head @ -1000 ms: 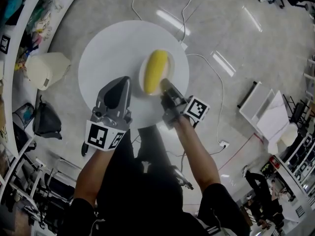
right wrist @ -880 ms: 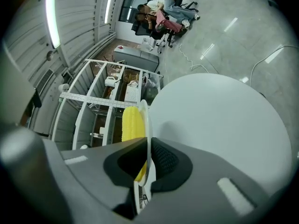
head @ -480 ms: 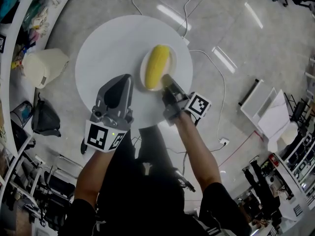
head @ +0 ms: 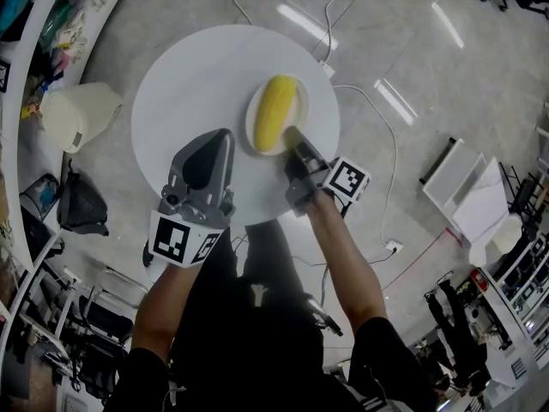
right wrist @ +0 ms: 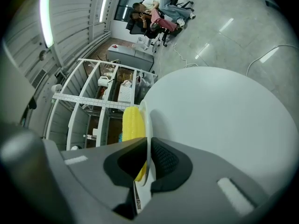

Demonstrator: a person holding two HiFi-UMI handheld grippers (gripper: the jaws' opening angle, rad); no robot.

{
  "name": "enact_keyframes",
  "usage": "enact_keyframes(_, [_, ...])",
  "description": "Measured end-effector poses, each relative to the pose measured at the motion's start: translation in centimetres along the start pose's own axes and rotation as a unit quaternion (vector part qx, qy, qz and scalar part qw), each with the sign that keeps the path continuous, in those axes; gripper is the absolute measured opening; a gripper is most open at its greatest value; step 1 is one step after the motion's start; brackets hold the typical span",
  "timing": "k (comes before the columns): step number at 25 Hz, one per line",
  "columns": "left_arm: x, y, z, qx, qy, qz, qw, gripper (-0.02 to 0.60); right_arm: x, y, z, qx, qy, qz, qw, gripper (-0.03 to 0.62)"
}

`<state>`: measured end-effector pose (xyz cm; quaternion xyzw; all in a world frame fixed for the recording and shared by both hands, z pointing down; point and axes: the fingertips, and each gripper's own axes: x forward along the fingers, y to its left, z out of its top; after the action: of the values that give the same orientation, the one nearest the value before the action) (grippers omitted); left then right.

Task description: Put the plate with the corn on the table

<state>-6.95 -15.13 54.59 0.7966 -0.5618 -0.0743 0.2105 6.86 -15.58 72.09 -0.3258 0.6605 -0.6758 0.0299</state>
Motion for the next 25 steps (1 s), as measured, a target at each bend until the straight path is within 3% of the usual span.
enact_keyframes(15, [0.1,0.2,-0.1,-0.002,0.000,0.000,1.0000,0.000,-0.8,-2.5,-0.8,0.029,0.008,-0.085,0.996,0.034])
enact_keyframes(18, [0.0,0.2,-0.3,-0.002,0.001,0.000,1.0000,0.000,-0.6,-2.3,-0.8,0.021,0.003,-0.084,0.996,0.035])
enact_keyframes(21, [0.0,0.3,-0.5,-0.003,0.002,-0.001,1.0000,0.000,0.4,-1.1,-0.4,-0.003,0.000,-0.051,0.999,0.035])
enact_keyframes(25, [-0.1,0.4,-0.5,-0.004,0.002,0.000,1.0000,0.000,0.2,-1.2,-0.1,-0.014,-0.004,-0.068,0.998,0.034])
